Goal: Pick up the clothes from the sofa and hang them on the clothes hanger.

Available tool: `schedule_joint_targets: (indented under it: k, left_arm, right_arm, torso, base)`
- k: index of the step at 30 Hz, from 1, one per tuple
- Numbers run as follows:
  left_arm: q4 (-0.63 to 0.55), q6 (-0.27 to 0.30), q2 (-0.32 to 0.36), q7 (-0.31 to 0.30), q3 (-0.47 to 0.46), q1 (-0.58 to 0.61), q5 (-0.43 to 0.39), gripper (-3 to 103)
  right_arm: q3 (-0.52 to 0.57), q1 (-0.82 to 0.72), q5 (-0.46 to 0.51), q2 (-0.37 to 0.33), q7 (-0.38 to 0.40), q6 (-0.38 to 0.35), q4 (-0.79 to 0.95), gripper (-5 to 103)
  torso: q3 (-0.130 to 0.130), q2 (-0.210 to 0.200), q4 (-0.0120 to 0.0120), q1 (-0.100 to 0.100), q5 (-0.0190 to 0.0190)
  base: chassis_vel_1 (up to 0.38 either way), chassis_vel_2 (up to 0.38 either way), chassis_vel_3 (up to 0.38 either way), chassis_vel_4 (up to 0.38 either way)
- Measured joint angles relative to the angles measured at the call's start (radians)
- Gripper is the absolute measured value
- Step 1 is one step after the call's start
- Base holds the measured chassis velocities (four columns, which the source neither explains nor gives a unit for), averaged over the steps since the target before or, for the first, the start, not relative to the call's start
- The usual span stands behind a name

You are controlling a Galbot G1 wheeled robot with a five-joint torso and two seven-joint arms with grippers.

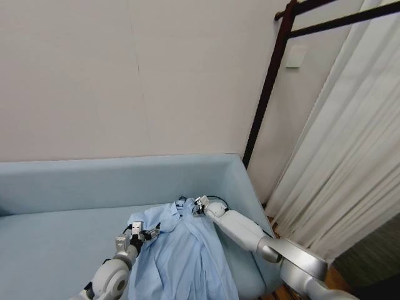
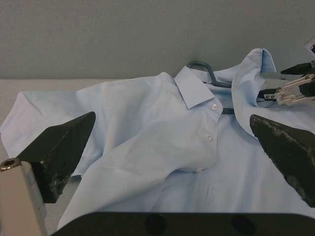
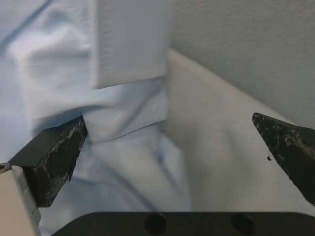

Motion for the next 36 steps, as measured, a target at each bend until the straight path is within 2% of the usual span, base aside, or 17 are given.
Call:
schedule_joint_targets:
  k: [5,9,12,22,29,33,36]
  left_arm:
    - [0.0,-0.005,-0.001,0.004,0.0,0.002,0.001,100]
    - [-0.001,-0.01,-0.001,0.006,0.004,0.0,0.003,100]
    - [-0.003,-0.012,0.001,0.007,0.004,-0.001,0.003,100]
    - [0.001,-0.019,-0.003,0.012,0.0,0.001,0.005,100]
    - [0.002,-0.024,-0.001,0.018,0.001,-0.001,0.006,100]
    - [0.002,-0.027,0.0,0.02,-0.002,0.0,0.006,100]
    - [0.002,-0.027,0.0,0.021,-0.002,0.0,0.006,100]
  right_arm:
    - [0.0,0.01,-0.02,0.006,-0.021,0.027,-0.059,100]
    - [0.005,0.025,-0.015,0.017,-0.131,0.028,-0.118,100]
    - [0.015,0.035,-0.01,0.032,-0.172,0.025,-0.153,100]
    - [0.005,0.034,0.024,0.014,-0.183,-0.031,-0.071,100]
    - [0.007,0.032,-0.016,0.071,-0.182,0.008,-0.159,100]
    - [0.008,0.041,-0.024,0.08,-0.207,0.014,-0.195,102]
    - [0.008,0.042,-0.028,0.086,-0.217,0.017,-0.209,100]
  torso:
    - [0.0,0.0,-0.0002,0.0,0.0]
    - [0.0,0.0,-0.0005,0.0,-0.0001]
    - [0.0,0.0,-0.0004,0.0,0.0]
    - [0.0,0.0,-0.0003,0.0,0.0]
    - [0.0,0.0,0.0,0.0,0.0]
    - [0.0,0.0,-0.0003,0.0,-0.0001]
    - [0.0,0.0,-0.0004,0.0,0.0]
  base:
    - [0.0,0.0,0.0,0.0]
    - [0.0,0.0,0.0,0.0]
    - [0.0,0.0,0.0,0.0]
    - [0.0,0.0,0.0,0.0]
    - [0.0,0.0,0.0,0.0]
    - [0.0,0.0,0.0,0.0]
    - [0.0,0.0,0.0,0.0]
